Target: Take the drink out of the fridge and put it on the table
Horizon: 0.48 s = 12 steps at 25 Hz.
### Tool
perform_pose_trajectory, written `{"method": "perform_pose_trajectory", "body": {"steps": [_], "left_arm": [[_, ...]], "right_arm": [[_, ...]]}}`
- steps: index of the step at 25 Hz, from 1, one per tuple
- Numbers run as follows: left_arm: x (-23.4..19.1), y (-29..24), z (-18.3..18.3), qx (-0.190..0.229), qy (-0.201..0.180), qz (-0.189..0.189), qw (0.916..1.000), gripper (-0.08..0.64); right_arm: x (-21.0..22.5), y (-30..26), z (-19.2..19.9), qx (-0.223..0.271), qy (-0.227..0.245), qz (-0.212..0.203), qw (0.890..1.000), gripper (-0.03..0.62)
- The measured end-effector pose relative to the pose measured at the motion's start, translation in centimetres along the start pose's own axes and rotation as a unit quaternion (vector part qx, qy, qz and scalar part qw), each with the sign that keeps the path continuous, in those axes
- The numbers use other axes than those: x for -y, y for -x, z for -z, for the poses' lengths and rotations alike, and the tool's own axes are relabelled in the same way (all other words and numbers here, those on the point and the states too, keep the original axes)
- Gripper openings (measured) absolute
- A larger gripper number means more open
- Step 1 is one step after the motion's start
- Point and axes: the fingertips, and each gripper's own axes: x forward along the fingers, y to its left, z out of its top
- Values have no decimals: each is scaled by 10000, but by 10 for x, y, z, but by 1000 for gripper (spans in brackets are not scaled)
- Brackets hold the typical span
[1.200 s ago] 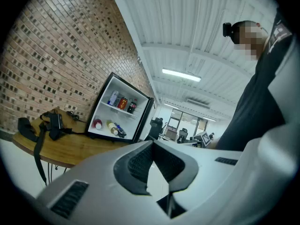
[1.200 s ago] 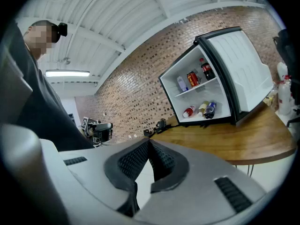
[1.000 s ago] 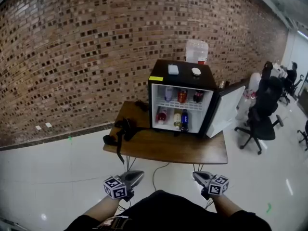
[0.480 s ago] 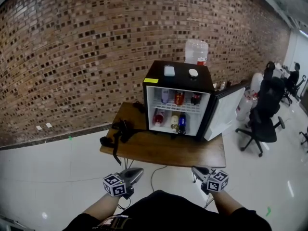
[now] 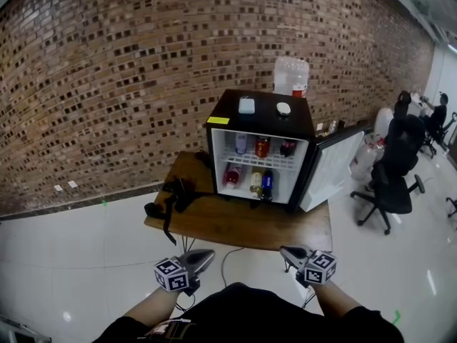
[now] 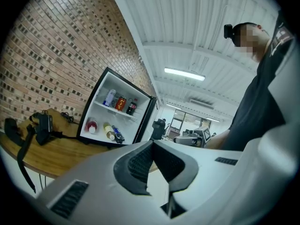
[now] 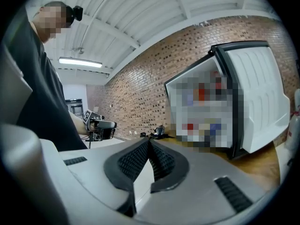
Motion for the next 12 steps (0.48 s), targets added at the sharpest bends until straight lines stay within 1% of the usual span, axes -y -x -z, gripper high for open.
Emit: {"method": "perform_pose_trajectory", "body": {"steps": [3,6,12], "left_arm": [[-4,-4,2,-34,-21,-33,10000,-6],[-7,-13,-4,-21,-68,-80,9999,-7],[-6,-47,-27,165,-187,-429,9988,-6]], "right_arm": [[5,0,3,1,-18,-6,10000,-6],[9,1,-1,38,22,-14,10000,-5],[22,22,-20,184,174,-145,9996,-5]]}}
